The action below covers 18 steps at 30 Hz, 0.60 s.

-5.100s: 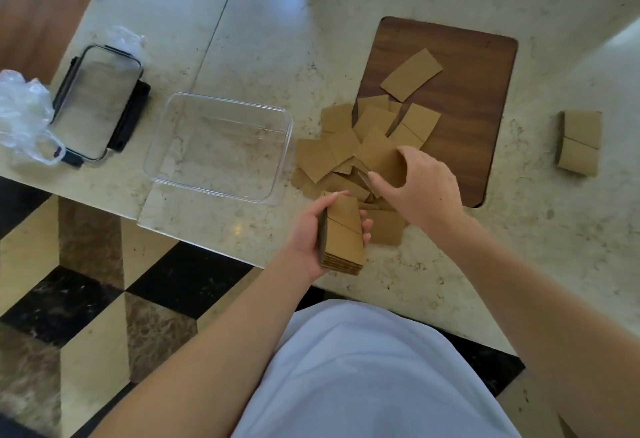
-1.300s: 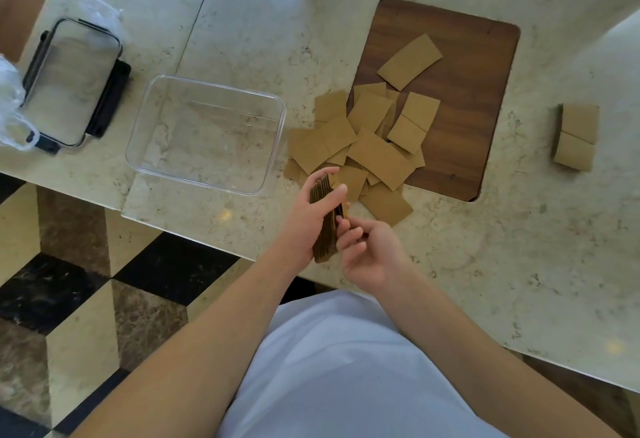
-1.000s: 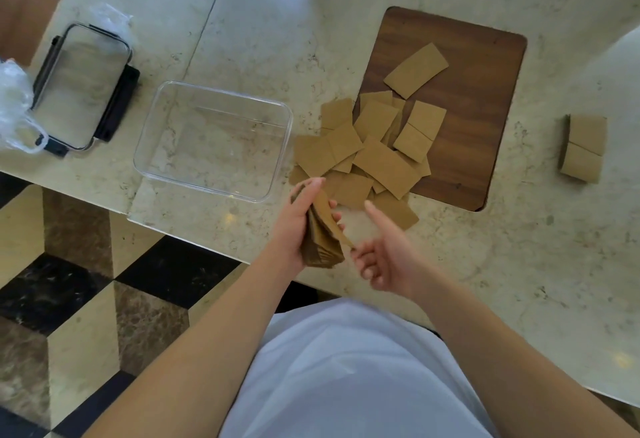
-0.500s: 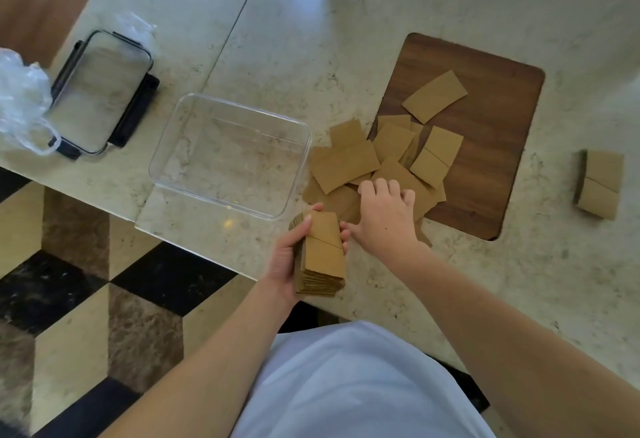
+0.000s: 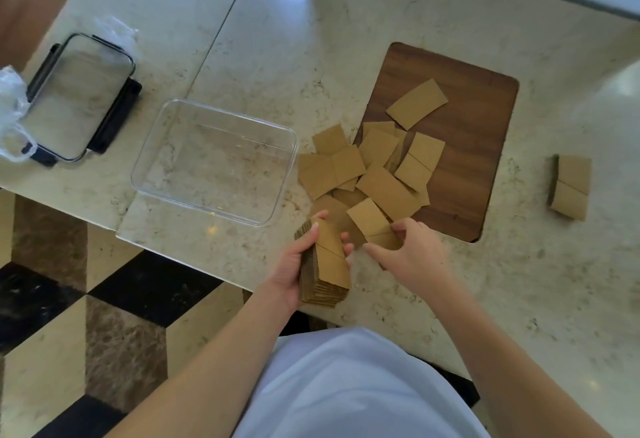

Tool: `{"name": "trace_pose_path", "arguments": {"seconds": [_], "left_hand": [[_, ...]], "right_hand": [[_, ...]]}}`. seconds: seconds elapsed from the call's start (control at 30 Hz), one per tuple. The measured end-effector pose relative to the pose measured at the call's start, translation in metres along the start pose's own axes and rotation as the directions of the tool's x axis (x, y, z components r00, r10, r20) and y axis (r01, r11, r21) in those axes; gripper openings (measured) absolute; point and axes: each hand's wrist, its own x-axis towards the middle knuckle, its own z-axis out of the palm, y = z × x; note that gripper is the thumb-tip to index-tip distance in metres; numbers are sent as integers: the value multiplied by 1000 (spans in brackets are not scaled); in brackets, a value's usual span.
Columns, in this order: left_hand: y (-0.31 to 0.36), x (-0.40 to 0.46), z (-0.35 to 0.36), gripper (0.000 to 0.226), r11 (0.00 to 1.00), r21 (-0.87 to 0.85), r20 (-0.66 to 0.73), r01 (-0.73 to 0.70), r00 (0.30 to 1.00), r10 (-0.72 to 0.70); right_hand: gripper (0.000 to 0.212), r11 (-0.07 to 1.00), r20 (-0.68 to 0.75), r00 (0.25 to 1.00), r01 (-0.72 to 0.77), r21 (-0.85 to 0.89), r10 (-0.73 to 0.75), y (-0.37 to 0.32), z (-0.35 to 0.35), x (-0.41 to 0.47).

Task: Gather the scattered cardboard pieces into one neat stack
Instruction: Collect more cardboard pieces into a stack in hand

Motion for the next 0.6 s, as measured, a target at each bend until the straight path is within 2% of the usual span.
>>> {"name": "trace_pose_path", "arguments": {"seconds": [0.07,0.1,0.23,0.3,0.33,0.4,0.47,0.6], "left_hand": [[-3,4,9,57,997,73,-38,-6,999,9],[-4,6,14,60,993,116,-51,2,999,4],[-3,14,30,63,981,193,-28,-6,1000,11],[-1,18,35,60,984,176,-22,-12,1000,16],[0,20,36,58,987,162,-19,-12,1000,16],[2,22,37,53,995,97,12,6,1000,-7],[2,24,39,48,998,67,52,17,998,-21],[3,26,37,50,998,55,83,5,997,-10]], "right_hand": [[77,985,21,999,27,168,-31,-9,-6,-10],[74,982,23,998,60,179,-65,-13,-8,-14],[61,978,136,969,202,49,-206,-31,-10,-20],[60,978,248,946,194,78,-207,-31,-17,-12],[57,980,250,950,165,107,-187,-28,-22,-5],[46,986,75,988,123,112,-132,-19,-29,15],[50,997,-94,993,76,20,-74,-12,-30,35],[67,985,-48,997,60,-161,-68,-14,-22,60]]}}
